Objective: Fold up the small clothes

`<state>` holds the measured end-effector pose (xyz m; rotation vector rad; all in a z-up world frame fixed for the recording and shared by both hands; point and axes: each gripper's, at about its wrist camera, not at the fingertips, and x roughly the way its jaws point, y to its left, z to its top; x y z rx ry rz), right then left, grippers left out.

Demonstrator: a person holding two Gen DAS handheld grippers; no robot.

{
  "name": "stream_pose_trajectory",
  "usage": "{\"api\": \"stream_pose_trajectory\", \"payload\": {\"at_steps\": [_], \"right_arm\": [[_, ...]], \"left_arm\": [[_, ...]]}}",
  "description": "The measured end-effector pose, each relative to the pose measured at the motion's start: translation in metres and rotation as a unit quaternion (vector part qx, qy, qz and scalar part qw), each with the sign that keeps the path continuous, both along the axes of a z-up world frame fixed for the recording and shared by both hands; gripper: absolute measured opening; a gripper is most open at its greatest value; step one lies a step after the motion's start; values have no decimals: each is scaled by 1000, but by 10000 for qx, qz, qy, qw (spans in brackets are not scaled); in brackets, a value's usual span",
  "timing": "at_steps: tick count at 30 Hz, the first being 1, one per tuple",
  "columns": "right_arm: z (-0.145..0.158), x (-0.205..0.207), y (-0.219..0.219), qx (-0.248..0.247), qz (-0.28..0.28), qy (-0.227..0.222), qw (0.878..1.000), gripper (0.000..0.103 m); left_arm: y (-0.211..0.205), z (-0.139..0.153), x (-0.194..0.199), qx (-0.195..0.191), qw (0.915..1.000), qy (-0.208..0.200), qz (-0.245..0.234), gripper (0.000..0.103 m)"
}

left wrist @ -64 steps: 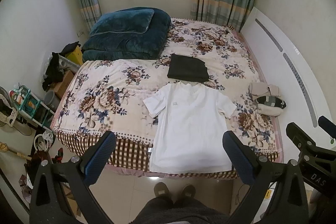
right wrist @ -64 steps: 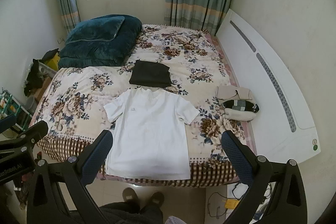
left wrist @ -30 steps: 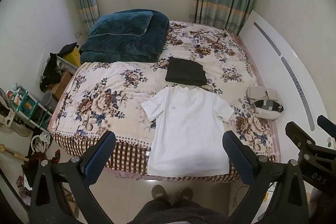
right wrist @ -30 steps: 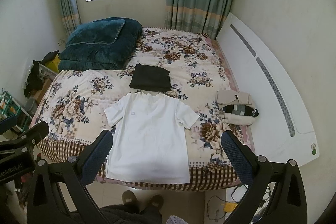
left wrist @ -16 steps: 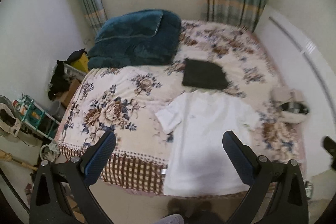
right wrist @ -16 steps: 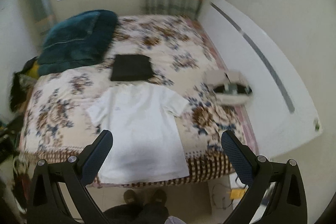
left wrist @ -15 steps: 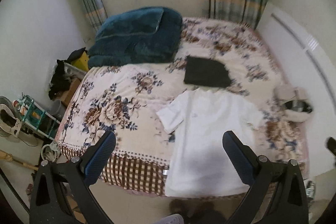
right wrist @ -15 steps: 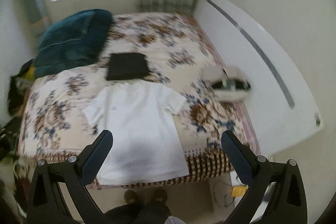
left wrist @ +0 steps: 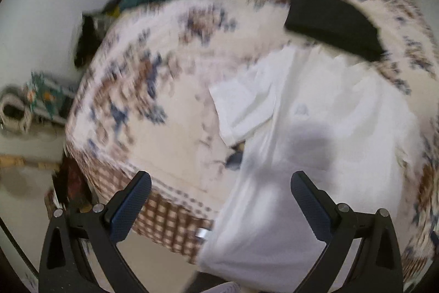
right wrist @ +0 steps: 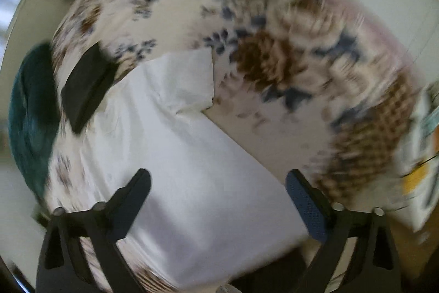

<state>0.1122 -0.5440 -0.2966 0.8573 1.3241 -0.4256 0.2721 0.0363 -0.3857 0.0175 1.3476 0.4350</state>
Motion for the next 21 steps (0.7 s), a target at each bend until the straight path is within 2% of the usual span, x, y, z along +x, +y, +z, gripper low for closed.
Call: {"api": "stream_pose_trajectory", "payload": {"at_steps": [4, 8, 9, 10, 12, 13, 14, 16, 18, 20, 21], "right_arm": [[-120, 38, -19, 919, -892, 68, 9917, 88], [-204, 62, -24, 1686, -1725, -79, 9704, 79], [-229, 70, -23, 1863, -2008, -349, 9611, 74], [-229, 70, -23, 1863, -2008, -349, 9611, 69], [-240, 78, -19, 1818, -2122, -620, 9582, 39], [-240, 83, -15, 1655, -2073, -648, 9620, 29], [-238, 86, -11, 1422, -2009, -696, 9667, 11], [-226, 98, 0, 814, -1720, -745, 9789, 6], [-206, 114, 21, 88, -1083, -865, 9903, 5], [-183, 138, 55, -672, -182, -1035, 9922, 5], [-173, 151, 78, -1033, 326, -1096, 9880, 5]], "left_arm": [[2, -67, 18, -53, 9985, 437, 317, 103], [8, -120, 27, -338, 9950, 688, 641, 103], [10, -129, 27, -386, 9944, 715, 677, 103], [11, -137, 29, -439, 9938, 745, 697, 103], [14, -151, 30, -548, 9926, 787, 739, 103], [16, -155, 30, -584, 9921, 789, 781, 103], [19, -157, 29, -637, 9915, 761, 838, 103], [26, -156, 28, -669, 9910, 721, 907, 103], [34, -152, 26, -676, 9907, 672, 973, 103], [43, -146, 23, -629, 9910, 589, 1024, 103], [47, -144, 22, -599, 9913, 536, 1038, 103]]}}
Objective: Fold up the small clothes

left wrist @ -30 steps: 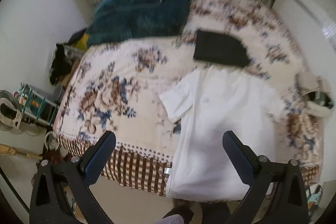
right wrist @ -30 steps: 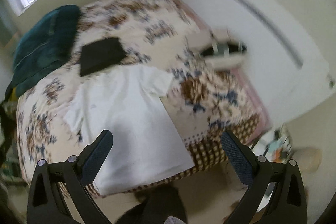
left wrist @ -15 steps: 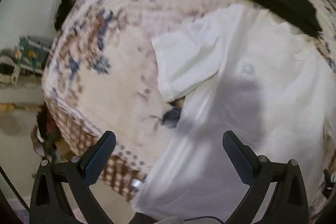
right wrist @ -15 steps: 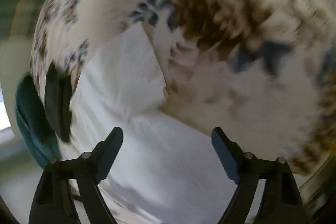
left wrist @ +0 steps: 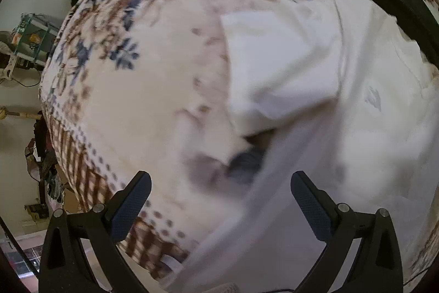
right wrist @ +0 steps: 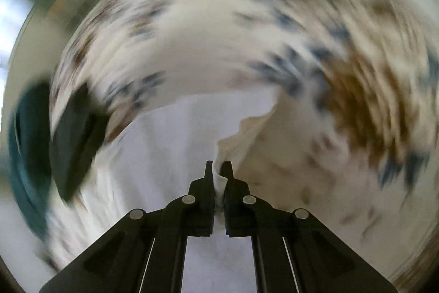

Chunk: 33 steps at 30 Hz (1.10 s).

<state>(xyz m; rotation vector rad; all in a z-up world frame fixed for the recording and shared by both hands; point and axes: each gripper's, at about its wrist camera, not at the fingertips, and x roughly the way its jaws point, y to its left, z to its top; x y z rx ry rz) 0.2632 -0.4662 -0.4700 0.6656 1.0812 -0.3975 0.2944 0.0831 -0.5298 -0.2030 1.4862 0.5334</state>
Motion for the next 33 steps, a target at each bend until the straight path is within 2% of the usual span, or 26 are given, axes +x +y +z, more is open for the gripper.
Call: {"api": "stream_pose_trajectory", "payload": {"at_steps": [2, 3, 5, 7, 8, 9, 10, 11, 12, 14, 16, 18, 19, 20, 21, 22, 24, 25, 26, 28, 30, 33], "right_arm": [[15, 26, 53, -689, 995, -83, 9926, 5], [15, 34, 86, -1069, 1561, -80, 9819, 5], [11, 51, 145, -1543, 2541, 7, 9548, 5], [-15, 58, 199, -1865, 3467, 299, 9187, 5], [-28, 56, 222, -1924, 3868, 541, 9002, 9], [-42, 52, 239, -1839, 4202, 764, 8853, 18], [-51, 46, 249, -1709, 4392, 945, 8769, 25], [-56, 42, 254, -1552, 4456, 1056, 8753, 40], [-59, 37, 254, -1366, 4405, 1082, 8807, 50], [-55, 28, 244, -1046, 4127, 1075, 8984, 58], [-54, 25, 228, -797, 3783, 1170, 9148, 59], [-53, 21, 207, -464, 3419, 1238, 9304, 59], [-52, 20, 201, -403, 3227, 1308, 9366, 59], [-58, 21, 185, -354, 2932, 1422, 9448, 59], [-58, 21, 185, -354, 2932, 1422, 9448, 59], [-61, 23, 179, -381, 2819, 1487, 9471, 59], [-66, 29, 170, -376, 2574, 1593, 9523, 59], [-70, 33, 163, -330, 2449, 1615, 9554, 59], [-76, 38, 158, -293, 2325, 1636, 9583, 59], [-85, 45, 157, -240, 2121, 1644, 9630, 59], [-91, 53, 155, -228, 1964, 1650, 9663, 59], [-95, 62, 160, -241, 1821, 1571, 9703, 59]], "left_arm": [[10, 4, -3, 160, 9998, -99, 0, 103], [14, 5, -4, 235, 9997, -116, -11, 103], [24, 4, -7, 330, 9994, -116, -28, 103], [34, 1, -11, 330, 9994, -104, 28, 103], [40, -1, -14, 281, 9995, -86, 78, 103], [43, -2, -16, 260, 9996, -72, 117, 103], [47, -4, -17, 203, 9996, -77, 158, 103], [50, -4, -18, 131, 9997, -106, 186, 103], [52, -5, -18, 69, 9997, -148, 200, 103], [55, -6, -17, -137, 9993, -252, 236, 103], [60, -10, -14, -620, 9964, -397, 410, 103], [71, -20, -12, -1432, 9839, -584, 900, 103], [77, -26, -13, -1858, 9724, -693, 1230, 103], [86, -34, -14, -2337, 9542, -833, 1671, 101], [91, -41, -14, -2656, 9387, -954, 1978, 100], [97, -50, -13, -2988, 9188, -1115, 2326, 97], [101, -60, -6, -3230, 9020, -1279, 2563, 88], [100, -63, 0, -3280, 8986, -1354, 2579, 67], [100, -67, 7, -3261, 9000, -1362, 2553, 34], [97, -69, 19, -3271, 9005, -1455, 2467, 7], [96, -56, 30, -3035, 9092, -1693, 2292, 5], [85, -15, 48, -2409, 9332, -2162, 1561, 4]]}}
